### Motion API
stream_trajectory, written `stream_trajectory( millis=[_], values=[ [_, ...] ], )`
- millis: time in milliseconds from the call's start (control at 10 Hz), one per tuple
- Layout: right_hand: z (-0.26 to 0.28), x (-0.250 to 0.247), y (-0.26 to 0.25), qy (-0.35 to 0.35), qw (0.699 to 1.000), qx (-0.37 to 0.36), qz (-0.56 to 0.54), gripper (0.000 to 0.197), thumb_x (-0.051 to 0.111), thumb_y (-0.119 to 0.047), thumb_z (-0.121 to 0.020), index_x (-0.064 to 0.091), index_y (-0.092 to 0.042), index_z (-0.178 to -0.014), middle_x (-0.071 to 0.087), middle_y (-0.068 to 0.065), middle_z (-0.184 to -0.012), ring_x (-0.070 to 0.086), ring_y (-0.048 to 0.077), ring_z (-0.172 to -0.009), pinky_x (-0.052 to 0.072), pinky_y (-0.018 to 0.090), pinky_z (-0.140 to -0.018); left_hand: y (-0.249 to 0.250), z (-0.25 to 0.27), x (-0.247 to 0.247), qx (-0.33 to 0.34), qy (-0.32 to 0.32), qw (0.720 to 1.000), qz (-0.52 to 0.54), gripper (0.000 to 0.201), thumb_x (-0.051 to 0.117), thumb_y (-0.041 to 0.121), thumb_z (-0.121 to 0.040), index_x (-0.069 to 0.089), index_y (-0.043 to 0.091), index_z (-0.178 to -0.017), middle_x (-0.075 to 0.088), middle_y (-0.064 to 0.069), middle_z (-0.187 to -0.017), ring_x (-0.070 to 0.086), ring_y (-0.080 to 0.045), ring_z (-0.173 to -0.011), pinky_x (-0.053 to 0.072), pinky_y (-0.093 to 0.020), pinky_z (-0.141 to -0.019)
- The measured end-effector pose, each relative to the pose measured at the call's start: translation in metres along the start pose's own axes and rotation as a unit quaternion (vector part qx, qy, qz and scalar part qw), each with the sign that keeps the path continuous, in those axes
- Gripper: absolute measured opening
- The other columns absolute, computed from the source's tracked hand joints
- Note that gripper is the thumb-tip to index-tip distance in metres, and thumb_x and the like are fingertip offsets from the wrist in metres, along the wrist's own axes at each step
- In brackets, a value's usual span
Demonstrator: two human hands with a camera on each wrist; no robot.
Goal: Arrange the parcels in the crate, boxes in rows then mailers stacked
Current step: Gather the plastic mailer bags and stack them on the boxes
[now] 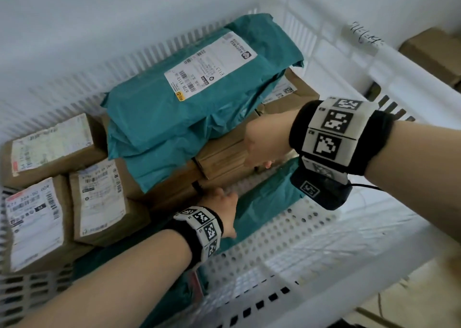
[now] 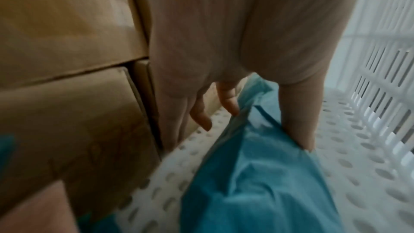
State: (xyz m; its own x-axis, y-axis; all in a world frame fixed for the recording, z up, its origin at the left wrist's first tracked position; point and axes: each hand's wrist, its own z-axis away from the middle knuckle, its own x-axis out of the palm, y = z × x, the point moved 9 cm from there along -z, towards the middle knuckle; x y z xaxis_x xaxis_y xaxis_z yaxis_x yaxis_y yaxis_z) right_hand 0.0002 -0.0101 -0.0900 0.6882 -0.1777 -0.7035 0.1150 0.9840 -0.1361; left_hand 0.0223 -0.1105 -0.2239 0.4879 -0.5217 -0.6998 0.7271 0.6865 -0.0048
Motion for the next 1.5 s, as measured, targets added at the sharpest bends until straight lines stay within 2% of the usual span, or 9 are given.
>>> stream_trajectory(
  millis=[200, 400, 600, 800, 1000, 1100, 1200, 1300, 1500],
  values=[
    [-0.002, 0.003, -0.001, -0.002, 1.0, -0.001, 0.0, 0.033, 0.046, -0.034, -0.095, 0.066, -0.012, -0.08, 0.069, 0.002, -0.086, 0.053, 0.011, -0.061, 0.043, 0.021, -0.058, 0.009, -0.003, 0.004, 0.013, 0.033, 0.999, 0.012, 0.057, 0.069, 0.024, -0.08, 0.033, 0.008, -0.121, 0.058, -0.012, -0.122, 0.061, -0.03, -0.109, 0.049, -0.036, -0.078],
    [-0.004, 0.008, -0.002, -0.021, 0.999, 0.022, 0.011, 0.032, 0.046, -0.034, -0.095, 0.066, -0.01, -0.084, 0.063, 0.003, -0.082, 0.052, 0.017, -0.066, 0.041, 0.022, -0.057, 0.012, 0.015, -0.037, -0.024, 0.208, 0.977, -0.034, 0.043, 0.073, 0.021, -0.074, 0.051, 0.012, -0.11, 0.054, -0.012, -0.113, 0.056, -0.031, -0.103, 0.049, -0.037, -0.075],
    [-0.003, 0.001, 0.0, 0.014, 1.0, 0.009, 0.002, 0.032, 0.048, -0.038, -0.093, 0.064, -0.013, -0.079, 0.063, 0.003, -0.081, 0.053, 0.017, -0.066, 0.04, 0.021, -0.053, 0.027, 0.015, 0.012, 0.043, 0.056, 0.994, -0.08, 0.066, 0.056, 0.052, -0.082, 0.03, 0.016, -0.13, 0.021, -0.015, -0.145, 0.028, -0.037, -0.131, 0.035, -0.052, -0.101],
    [-0.002, 0.003, 0.001, -0.004, 1.0, 0.014, 0.0, 0.033, 0.045, -0.037, -0.095, 0.059, -0.014, -0.076, 0.057, 0.002, -0.078, 0.044, 0.014, -0.056, 0.036, 0.02, -0.051, 0.031, 0.005, 0.006, 0.061, 0.066, 0.993, 0.073, 0.048, 0.052, 0.035, -0.093, 0.033, 0.012, -0.13, 0.058, -0.01, -0.123, 0.061, -0.028, -0.106, 0.052, -0.04, -0.085],
    [-0.004, 0.007, 0.003, 0.015, 0.999, 0.034, -0.037, 0.017, 0.051, -0.026, -0.095, 0.057, -0.014, -0.085, 0.05, -0.006, -0.063, 0.044, 0.005, -0.051, 0.034, 0.013, -0.041, 0.01, -0.009, -0.003, 0.029, 0.003, 0.996, 0.081, 0.027, 0.038, 0.015, -0.1, 0.051, 0.003, -0.121, 0.055, -0.016, -0.129, 0.054, -0.031, -0.118, 0.042, -0.038, -0.098],
    [0.0, 0.005, 0.002, 0.051, 0.997, 0.033, -0.049, 0.012, 0.06, -0.02, -0.09, 0.068, -0.013, -0.097, 0.052, -0.007, -0.06, 0.045, 0.003, -0.047, 0.032, 0.007, -0.027, 0.0, -0.001, -0.013, -0.002, 0.034, 0.999, 0.03, 0.024, 0.04, 0.011, -0.098, 0.049, 0.005, -0.12, 0.057, -0.013, -0.127, 0.057, -0.03, -0.116, 0.047, -0.039, -0.091],
    [0.003, 0.005, 0.002, 0.037, 0.997, 0.037, -0.05, 0.025, 0.059, -0.02, -0.091, 0.068, -0.007, -0.109, 0.054, -0.006, -0.062, 0.046, 0.005, -0.048, 0.036, 0.013, -0.037, 0.017, 0.026, -0.051, 0.044, 0.234, 0.97, -0.051, 0.019, 0.045, 0.007, -0.094, 0.05, 0.012, -0.113, 0.057, -0.006, -0.112, 0.061, -0.025, -0.103, 0.05, -0.036, -0.071],
    [0.001, 0.013, 0.002, -0.02, 0.997, 0.043, -0.066, 0.036, 0.046, -0.026, -0.096, 0.064, -0.003, -0.117, 0.071, 0.006, -0.103, 0.049, 0.012, -0.066, 0.036, 0.014, -0.052, 0.06, 0.032, -0.034, 0.218, 0.211, 0.949, -0.079, 0.026, 0.051, 0.015, -0.091, 0.048, 0.016, -0.117, 0.051, -0.006, -0.116, 0.053, -0.024, -0.109, 0.05, -0.033, -0.079],
    [0.0, 0.016, 0.0, -0.041, 0.999, 0.021, -0.027, 0.036, 0.041, -0.035, -0.097, 0.069, -0.012, -0.106, 0.07, 0.003, -0.101, 0.059, 0.015, -0.085, 0.048, 0.026, -0.086, 0.059, 0.0, 0.034, 0.137, -0.061, 0.989, -0.007, 0.09, 0.056, 0.054, -0.085, -0.014, 0.056, -0.141, -0.022, -0.012, -0.157, -0.007, -0.049, -0.143, 0.035, -0.062, -0.105]
  ],
)
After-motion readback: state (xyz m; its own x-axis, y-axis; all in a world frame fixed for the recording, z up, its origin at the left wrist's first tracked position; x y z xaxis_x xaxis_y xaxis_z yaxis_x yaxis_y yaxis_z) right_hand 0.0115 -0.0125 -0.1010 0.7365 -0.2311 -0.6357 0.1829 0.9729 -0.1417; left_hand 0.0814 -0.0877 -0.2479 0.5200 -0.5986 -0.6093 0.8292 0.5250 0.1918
